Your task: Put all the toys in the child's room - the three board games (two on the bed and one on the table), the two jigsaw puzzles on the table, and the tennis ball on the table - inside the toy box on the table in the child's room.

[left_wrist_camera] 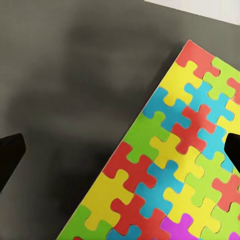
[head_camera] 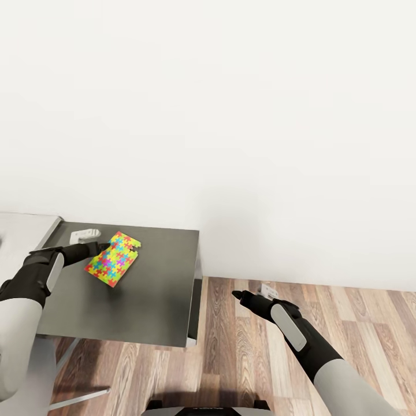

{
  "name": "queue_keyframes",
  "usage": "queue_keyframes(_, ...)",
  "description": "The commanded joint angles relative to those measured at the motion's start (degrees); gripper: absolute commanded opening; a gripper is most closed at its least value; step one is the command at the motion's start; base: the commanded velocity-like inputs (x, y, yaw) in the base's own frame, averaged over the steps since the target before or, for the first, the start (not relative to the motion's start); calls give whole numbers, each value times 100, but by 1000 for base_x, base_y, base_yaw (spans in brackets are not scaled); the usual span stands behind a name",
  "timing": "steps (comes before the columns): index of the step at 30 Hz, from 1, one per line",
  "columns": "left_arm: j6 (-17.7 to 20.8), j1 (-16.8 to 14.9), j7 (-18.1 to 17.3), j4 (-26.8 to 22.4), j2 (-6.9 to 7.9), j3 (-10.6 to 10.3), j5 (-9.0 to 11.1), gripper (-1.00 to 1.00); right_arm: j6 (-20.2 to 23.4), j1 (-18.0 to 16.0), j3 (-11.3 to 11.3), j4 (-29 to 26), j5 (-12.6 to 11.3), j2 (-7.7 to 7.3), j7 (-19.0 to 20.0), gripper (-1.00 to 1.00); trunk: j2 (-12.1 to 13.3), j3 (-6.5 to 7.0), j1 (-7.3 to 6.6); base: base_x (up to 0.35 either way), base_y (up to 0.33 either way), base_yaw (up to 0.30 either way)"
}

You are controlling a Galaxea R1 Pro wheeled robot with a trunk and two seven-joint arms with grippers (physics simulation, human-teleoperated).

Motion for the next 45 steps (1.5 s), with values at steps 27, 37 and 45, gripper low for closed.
queue_keyframes(27,912,-48,-38,66,-11,-13,-23,100,5,-4,25,-12,-60,-7,-56,100,-10,-8,3,0,0,0)
queue_keyframes(37,932,-48,-65,68,-13,-13,-4,100,5,-4,25,-12,-59,-7,-55,100,-10,-8,3,0,0,0)
queue_keyframes(45,892,-61,-71,194,-14,-13,10,100,5,-4,25,-12,-54,-7,-51,100,-10,-8,3,0,0,0)
